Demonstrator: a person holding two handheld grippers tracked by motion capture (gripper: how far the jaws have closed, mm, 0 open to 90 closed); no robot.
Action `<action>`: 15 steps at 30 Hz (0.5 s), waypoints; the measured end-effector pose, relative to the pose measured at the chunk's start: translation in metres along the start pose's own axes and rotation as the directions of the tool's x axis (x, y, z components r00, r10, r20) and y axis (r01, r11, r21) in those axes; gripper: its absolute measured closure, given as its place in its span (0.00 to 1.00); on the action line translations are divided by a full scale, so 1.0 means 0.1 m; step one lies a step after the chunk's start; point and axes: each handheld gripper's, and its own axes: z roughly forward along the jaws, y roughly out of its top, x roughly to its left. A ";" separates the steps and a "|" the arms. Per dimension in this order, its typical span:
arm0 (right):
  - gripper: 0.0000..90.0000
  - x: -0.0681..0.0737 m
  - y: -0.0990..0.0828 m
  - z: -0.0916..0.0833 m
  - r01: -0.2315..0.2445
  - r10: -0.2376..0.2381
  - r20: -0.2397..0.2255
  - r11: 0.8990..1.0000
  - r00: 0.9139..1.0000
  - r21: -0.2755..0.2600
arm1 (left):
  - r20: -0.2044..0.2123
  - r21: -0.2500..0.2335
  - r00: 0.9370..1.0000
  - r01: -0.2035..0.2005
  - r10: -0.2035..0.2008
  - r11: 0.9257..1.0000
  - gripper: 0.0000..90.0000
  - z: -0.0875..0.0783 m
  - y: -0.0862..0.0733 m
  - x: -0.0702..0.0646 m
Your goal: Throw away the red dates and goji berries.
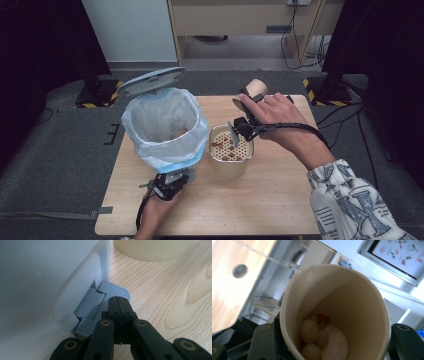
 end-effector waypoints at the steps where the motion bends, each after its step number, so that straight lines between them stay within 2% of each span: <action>1: 0.42 0.01 0.00 0.00 -0.013 0.013 0.005 1.000 1.000 0.012 | 0.001 0.001 1.000 -0.001 0.001 1.000 0.99 0.00 0.00 0.00; 3: 0.42 0.06 0.07 0.01 0.070 -0.070 0.005 0.998 0.998 0.004 | 0.000 0.001 1.000 0.002 -0.002 1.000 0.99 0.00 0.00 0.00; 4: 0.42 0.14 0.14 0.00 0.130 -0.130 -0.018 0.991 0.991 0.011 | 0.000 0.001 1.000 0.001 -0.001 1.000 0.99 0.00 0.00 0.00; 5: 0.42 0.15 0.16 0.01 0.167 -0.166 -0.012 0.986 0.986 0.014 | 0.000 0.000 1.000 0.001 -0.001 1.000 0.99 0.00 0.00 0.00; 7: 0.42 0.11 0.13 0.02 0.129 -0.130 0.004 0.991 0.992 0.037 | 0.000 0.000 1.000 0.000 0.000 1.000 0.99 0.00 0.00 0.00; 8: 0.42 0.08 0.09 0.04 0.127 -0.129 0.023 0.990 0.991 0.060 | 0.000 0.000 1.000 0.000 0.000 1.000 0.99 0.00 0.00 0.00; 9: 0.42 0.08 0.08 0.05 0.111 -0.112 0.019 0.992 0.994 0.067 | 0.001 0.000 1.000 0.000 0.000 1.000 0.99 0.00 0.00 0.00; 12: 0.42 0.11 0.12 0.04 0.140 -0.140 0.008 0.989 0.990 0.055 | 0.001 0.000 1.000 0.002 -0.002 1.000 0.99 0.00 0.00 0.00; 15: 0.42 0.09 0.11 0.03 0.136 -0.137 0.009 0.989 0.991 0.059 | 0.000 0.000 1.000 0.001 -0.001 1.000 0.99 0.00 0.00 0.00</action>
